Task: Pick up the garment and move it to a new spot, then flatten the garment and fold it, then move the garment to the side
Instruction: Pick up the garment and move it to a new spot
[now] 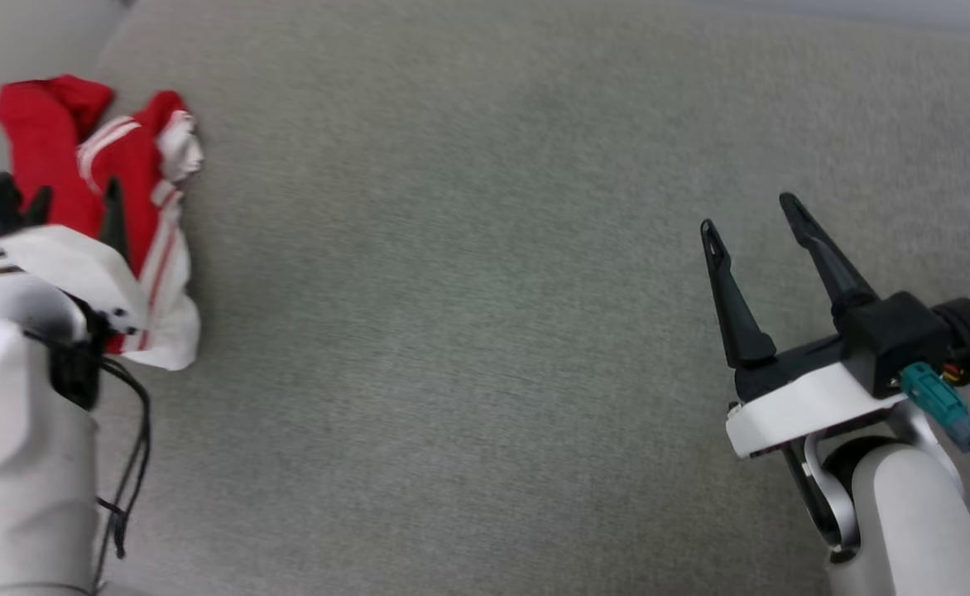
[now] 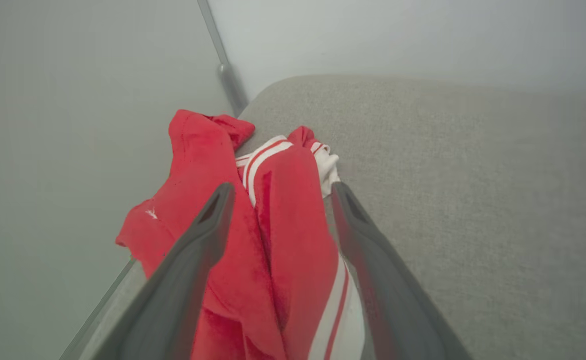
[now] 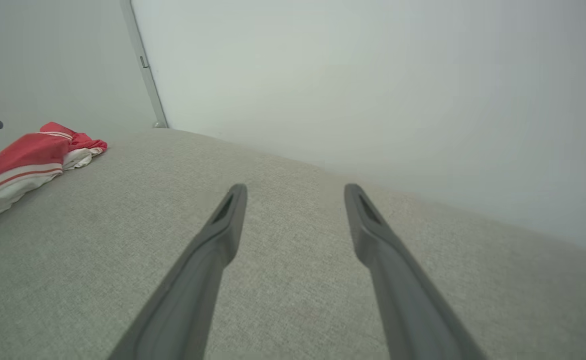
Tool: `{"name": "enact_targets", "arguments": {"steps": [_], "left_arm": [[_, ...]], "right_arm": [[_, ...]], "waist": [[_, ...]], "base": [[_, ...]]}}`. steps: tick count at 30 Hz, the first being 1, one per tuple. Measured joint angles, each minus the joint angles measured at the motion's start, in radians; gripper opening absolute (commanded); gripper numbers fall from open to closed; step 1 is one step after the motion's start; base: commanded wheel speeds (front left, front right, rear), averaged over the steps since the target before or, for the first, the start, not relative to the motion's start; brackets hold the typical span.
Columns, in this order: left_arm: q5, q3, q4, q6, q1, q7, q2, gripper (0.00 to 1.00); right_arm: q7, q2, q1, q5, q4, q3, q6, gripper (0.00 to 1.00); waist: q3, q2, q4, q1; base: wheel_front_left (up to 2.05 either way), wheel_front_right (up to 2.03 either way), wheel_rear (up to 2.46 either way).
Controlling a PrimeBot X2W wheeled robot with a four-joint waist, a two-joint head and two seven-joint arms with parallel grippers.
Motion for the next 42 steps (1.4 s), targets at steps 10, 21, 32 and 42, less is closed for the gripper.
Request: {"name": "enact_targets", "arguments": {"steps": [10, 21, 32, 42], "left_arm": [[-0.026, -0.006, 0.235, -0.004, -0.157, 0.311, 0.179, 1.0], [-0.129, -0.051, 0.33, -0.004, -0.207, 0.449, 0.22, 0.0], [-0.131, -0.048, 0.289, 0.047, -0.162, 0.113, 0.204, 0.0], [-0.128, -0.067, 0.198, 0.065, -0.148, -0.116, 0.131, 0.0]], "right_arm": [[-0.031, 0.0, -0.069, -0.005, 0.015, -0.003, 0.0, 1.0], [-0.059, 0.001, -0.109, 0.001, 0.066, -0.003, 0.0, 1.0], [-0.084, 0.002, -0.064, 0.02, 0.119, -0.023, 0.0, 1.0], [-0.095, 0.002, 0.027, 0.078, 0.14, -0.05, 0.0, 1.0]], "waist": [[0.17, 0.0, -0.092, 0.0001], [0.205, 0.0, -0.131, 0.0], [0.06, 0.0, -0.118, -0.0001], [-0.124, 0.0, -0.125, -0.0002]], "base": [[0.0, 0.0, 0.0], [0.0, 0.0, 0.0], [0.0, 0.0, 0.0], [0.0, 0.0, 0.0]]}}
